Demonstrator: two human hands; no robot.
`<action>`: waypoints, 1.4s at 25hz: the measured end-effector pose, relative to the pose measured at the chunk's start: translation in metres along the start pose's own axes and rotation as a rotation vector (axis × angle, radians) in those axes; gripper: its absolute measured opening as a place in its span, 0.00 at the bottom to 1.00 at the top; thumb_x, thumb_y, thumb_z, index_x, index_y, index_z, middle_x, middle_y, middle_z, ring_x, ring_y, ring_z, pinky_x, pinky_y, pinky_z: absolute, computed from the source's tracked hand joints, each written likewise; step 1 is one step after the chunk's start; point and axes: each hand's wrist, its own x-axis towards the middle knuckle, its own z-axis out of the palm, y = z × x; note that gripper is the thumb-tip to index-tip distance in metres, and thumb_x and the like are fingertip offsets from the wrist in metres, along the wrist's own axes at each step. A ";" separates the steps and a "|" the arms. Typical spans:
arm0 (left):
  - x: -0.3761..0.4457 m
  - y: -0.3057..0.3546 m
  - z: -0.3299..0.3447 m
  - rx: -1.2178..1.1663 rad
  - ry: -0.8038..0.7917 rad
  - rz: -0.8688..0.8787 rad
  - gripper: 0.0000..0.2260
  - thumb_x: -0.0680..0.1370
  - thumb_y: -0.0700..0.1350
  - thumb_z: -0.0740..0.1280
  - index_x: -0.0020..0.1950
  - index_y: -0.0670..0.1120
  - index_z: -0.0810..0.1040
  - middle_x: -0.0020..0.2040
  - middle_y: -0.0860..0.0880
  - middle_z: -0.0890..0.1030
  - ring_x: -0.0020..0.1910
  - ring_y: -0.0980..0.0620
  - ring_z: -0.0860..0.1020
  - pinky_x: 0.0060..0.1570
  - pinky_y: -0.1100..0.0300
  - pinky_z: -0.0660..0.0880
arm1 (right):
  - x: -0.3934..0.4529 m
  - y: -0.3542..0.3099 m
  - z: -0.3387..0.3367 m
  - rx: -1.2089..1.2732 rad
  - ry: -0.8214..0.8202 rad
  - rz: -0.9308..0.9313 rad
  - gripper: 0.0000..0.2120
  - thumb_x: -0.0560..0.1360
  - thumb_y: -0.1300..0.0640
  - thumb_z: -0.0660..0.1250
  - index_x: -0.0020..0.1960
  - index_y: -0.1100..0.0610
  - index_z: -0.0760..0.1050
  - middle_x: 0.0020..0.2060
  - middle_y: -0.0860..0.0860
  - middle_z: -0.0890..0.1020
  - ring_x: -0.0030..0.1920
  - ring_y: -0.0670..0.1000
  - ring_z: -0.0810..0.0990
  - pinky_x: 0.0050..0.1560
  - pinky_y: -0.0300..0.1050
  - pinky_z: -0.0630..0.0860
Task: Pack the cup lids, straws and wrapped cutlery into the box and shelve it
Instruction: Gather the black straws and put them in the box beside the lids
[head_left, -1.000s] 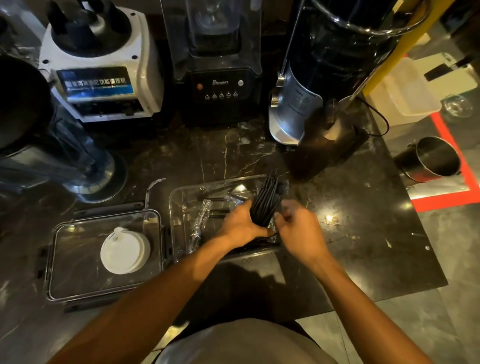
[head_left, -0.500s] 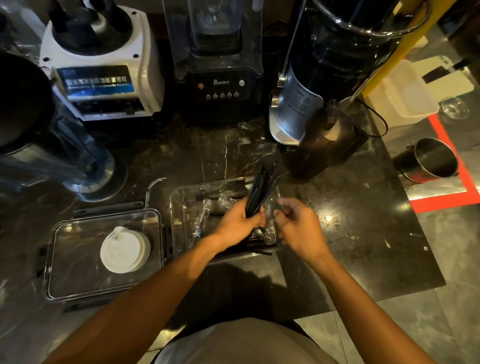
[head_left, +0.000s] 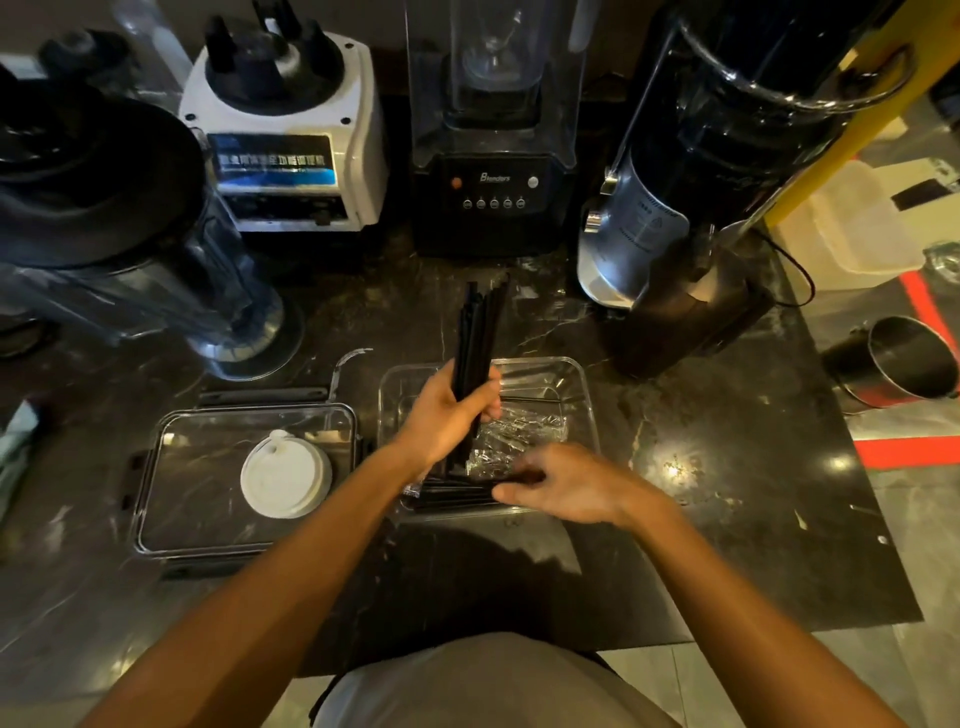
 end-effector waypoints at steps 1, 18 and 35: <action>-0.001 0.001 -0.003 -0.007 0.007 0.017 0.05 0.83 0.37 0.65 0.58 0.43 0.76 0.41 0.48 0.81 0.41 0.55 0.83 0.50 0.58 0.81 | 0.005 -0.003 0.002 -0.001 -0.045 0.008 0.22 0.74 0.31 0.67 0.53 0.49 0.82 0.47 0.47 0.85 0.48 0.47 0.83 0.53 0.52 0.81; -0.014 -0.004 -0.031 -0.167 0.184 -0.092 0.05 0.82 0.35 0.66 0.56 0.42 0.75 0.40 0.46 0.79 0.39 0.52 0.80 0.40 0.65 0.78 | 0.059 -0.037 0.014 -0.375 -0.202 -0.070 0.12 0.81 0.49 0.68 0.49 0.57 0.84 0.47 0.51 0.85 0.49 0.51 0.83 0.54 0.50 0.80; -0.021 -0.007 -0.037 -0.176 0.146 -0.137 0.07 0.83 0.37 0.66 0.60 0.43 0.77 0.43 0.46 0.81 0.45 0.50 0.82 0.49 0.58 0.81 | 0.065 -0.032 0.017 -0.213 -0.394 -0.010 0.18 0.81 0.47 0.68 0.67 0.53 0.78 0.62 0.49 0.80 0.63 0.51 0.76 0.62 0.49 0.72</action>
